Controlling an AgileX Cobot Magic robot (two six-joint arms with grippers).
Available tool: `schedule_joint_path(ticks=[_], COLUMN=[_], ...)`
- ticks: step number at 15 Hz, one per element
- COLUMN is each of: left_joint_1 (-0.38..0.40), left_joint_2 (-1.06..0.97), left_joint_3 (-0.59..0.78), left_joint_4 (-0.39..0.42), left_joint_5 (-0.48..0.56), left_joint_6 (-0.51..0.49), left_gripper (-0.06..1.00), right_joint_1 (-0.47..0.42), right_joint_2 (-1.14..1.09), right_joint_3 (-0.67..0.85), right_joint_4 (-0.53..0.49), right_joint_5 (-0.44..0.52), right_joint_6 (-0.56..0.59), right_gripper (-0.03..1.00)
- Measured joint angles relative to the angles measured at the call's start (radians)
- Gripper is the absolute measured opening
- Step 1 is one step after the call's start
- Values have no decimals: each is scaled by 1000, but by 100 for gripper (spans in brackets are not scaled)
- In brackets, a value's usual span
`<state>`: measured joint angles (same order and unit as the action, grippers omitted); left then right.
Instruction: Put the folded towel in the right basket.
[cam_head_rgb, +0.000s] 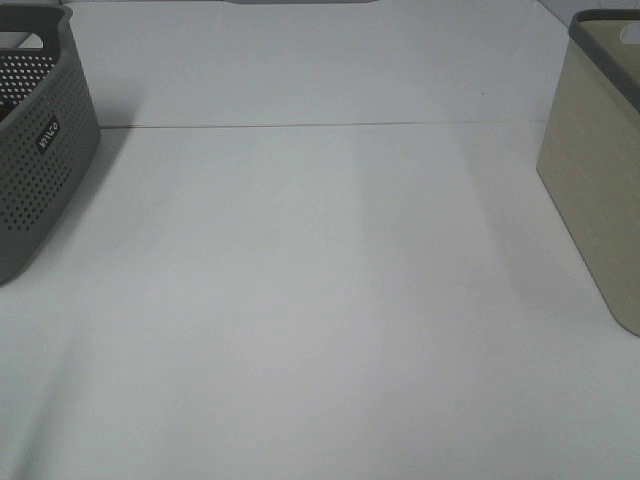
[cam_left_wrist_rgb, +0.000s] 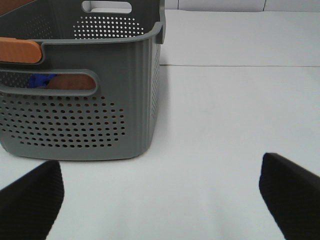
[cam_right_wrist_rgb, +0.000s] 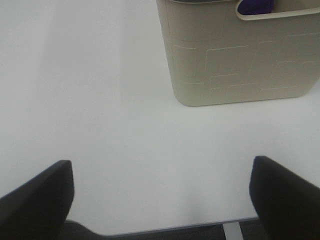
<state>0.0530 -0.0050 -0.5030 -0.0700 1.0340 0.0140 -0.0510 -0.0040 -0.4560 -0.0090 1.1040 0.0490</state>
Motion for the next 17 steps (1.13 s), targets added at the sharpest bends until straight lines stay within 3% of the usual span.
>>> schedule_joint_path(ticks=[17], left_joint_1=[0], left_joint_2=[0], left_joint_3=[0], left_joint_4=[0], left_joint_5=[0], left_joint_6=[0], left_gripper=[99], right_joint_1=[24], right_joint_2=[0], right_joint_3=[0], right_joint_4=[9], right_joint_5=[-1], right_joint_6=[0], right_gripper=[92])
